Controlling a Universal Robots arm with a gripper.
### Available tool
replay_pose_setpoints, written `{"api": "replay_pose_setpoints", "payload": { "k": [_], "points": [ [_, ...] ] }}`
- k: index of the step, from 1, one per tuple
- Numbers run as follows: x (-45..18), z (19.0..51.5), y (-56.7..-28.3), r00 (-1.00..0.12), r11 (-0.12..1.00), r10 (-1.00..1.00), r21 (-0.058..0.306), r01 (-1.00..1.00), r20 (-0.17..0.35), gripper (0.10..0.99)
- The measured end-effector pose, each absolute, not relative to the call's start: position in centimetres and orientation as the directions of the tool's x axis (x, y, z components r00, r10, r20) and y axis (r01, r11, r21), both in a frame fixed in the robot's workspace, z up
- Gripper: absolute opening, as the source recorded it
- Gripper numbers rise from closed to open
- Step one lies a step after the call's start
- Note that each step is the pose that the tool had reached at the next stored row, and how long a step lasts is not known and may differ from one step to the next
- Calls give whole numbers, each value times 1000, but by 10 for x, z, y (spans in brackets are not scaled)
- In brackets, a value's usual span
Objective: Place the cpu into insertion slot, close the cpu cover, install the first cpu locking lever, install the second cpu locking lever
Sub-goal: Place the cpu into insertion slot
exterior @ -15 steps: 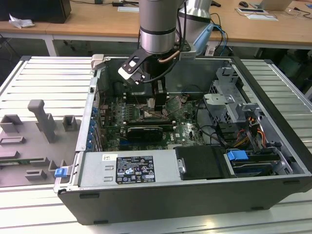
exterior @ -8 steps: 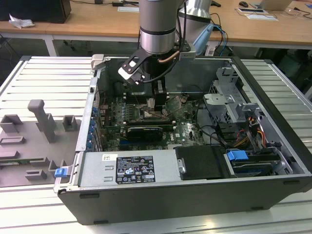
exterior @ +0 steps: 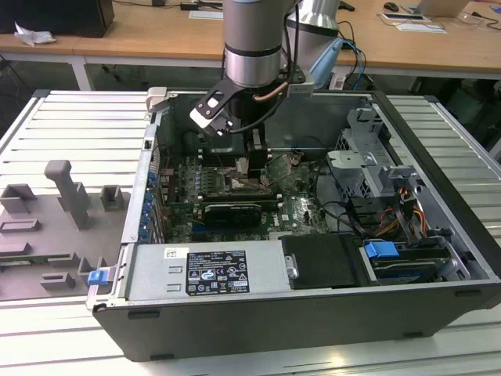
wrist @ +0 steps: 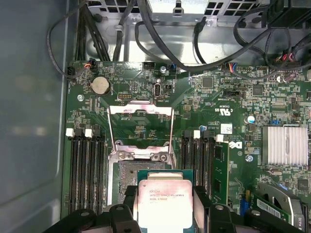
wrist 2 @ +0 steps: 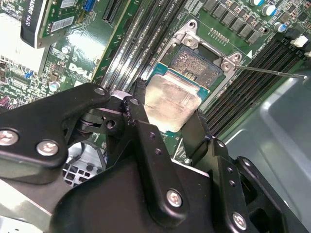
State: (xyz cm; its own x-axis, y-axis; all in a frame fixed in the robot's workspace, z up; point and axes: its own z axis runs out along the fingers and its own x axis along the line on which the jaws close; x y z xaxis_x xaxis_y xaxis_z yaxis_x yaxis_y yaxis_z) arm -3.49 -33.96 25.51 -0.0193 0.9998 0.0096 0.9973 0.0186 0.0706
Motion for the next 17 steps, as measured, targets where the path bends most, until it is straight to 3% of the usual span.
{"api": "replay_pose_setpoints", "payload": {
  "k": [17],
  "points": [
    [-43, 238, -329, -19, 18, 1000, 71, 997, 10, 537]
  ]
}}
